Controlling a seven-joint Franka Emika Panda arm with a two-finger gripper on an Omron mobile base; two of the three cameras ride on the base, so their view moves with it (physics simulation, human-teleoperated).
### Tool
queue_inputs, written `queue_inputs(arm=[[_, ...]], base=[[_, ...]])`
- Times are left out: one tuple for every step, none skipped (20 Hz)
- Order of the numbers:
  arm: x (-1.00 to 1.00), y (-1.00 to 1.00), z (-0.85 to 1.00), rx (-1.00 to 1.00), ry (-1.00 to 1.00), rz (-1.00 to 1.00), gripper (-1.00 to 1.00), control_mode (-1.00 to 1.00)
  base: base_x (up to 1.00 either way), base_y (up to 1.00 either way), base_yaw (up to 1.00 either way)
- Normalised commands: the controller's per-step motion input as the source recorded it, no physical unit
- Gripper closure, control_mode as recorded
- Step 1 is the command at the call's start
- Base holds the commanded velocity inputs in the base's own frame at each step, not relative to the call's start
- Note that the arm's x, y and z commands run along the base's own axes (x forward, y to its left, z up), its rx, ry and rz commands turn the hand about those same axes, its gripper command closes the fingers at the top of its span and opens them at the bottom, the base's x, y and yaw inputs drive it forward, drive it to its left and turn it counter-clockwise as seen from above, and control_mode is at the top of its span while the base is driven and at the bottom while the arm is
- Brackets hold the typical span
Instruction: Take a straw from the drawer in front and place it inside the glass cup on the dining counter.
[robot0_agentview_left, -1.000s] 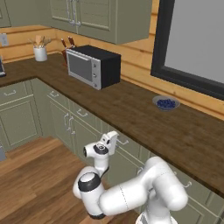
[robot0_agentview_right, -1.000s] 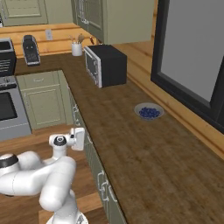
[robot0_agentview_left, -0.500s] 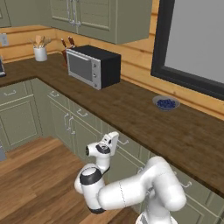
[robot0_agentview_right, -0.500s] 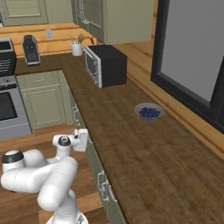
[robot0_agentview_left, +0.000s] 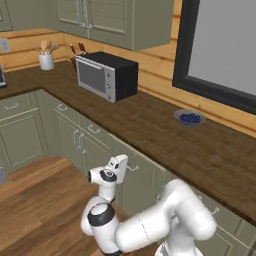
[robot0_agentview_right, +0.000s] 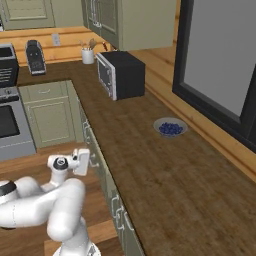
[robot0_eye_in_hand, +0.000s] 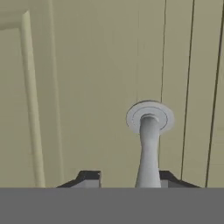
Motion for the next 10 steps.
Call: queue_inputs(arm=[[-0.88,1.00,-0.04,0.00,0.00,0.02,1.00,-1.00],[-0.86,1.00,-0.01,0.00,0.00,0.03,1.00,-1.00],[-0.89,1.00,0.00,0.00,0.00,0.04,1.00,-1.00],[-0.93,1.00,0.00,0.00,0.00,0.05,1.00,-1.00],[-0.97,1.00,0.00,0.00,0.00,0.07,1.00,-1.00],[-0.96,1.00,0.00,0.00,0.00,0.07,1.00,-1.00],[-0.93,1.00,0.00,0.00,0.01,0.07,1.00,-1.00],[-0.93,1.00,0.00,0.00,0.02,0.07,1.00,-1.00],[-0.91,1.00,0.00,0.00,0.03,0.08,1.00,-1.00],[-0.91,1.00,0.00,0.00,0.04,0.08,1.00,-1.00]], base=[[0.00,0.00,0.00],[0.00,0.00,0.00],[0.00,0.00,0.00],[0.00,0.00,0.00],[0.00,0.00,0.00],[0.00,0.00,0.00],[0.00,0.00,0.00],[0.00,0.00,0.00],[0.00,0.00,0.00],[0.00,0.00,0.00]])
